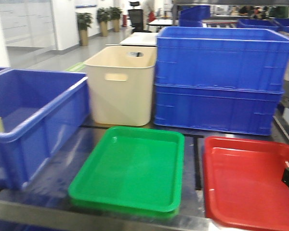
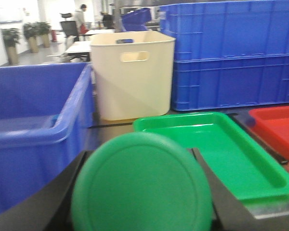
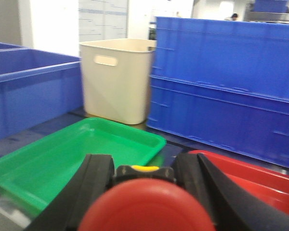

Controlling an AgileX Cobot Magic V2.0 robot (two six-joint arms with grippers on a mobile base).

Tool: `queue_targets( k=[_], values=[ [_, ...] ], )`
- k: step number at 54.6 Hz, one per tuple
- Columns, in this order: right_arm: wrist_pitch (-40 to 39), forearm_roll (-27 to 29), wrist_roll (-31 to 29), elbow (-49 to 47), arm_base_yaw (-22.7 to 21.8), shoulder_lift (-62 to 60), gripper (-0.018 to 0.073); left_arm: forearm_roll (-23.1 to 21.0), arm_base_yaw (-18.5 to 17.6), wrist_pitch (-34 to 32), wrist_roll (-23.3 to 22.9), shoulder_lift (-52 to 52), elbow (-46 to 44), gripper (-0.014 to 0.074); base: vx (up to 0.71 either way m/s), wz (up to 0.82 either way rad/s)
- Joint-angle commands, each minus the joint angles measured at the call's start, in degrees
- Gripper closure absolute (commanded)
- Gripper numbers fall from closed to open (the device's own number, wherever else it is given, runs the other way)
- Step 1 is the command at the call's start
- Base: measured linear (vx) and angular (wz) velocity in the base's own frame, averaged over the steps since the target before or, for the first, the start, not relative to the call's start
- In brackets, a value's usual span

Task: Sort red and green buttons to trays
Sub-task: 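Drive the base up to the green and red trays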

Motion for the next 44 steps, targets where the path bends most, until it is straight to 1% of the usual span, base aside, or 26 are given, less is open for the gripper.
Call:
queue_targets(
  k=[1,18,44],
  values=[
    [-4.9,-0.4,-0.1,-2.0,0.1,0.2,0.0568,-0.3,-0.2,-5.1,-0.5,0.1,-1.7,0.0596,0.20,-0.46],
    [-4.9,-0.4,-0.1,-2.0,0.1,0.2,0.0568,-0.3,-0.2,-5.1,-0.5,0.1,-1.7,0.0596,0.19,-0.34],
    [-4.9,-0.4,-0.1,-2.0,0.1,0.2,0.0568,-0.3,-0.2,-5.1,-0.5,0.1,-1.7,0.0596,0.14,-0.20]
  ],
)
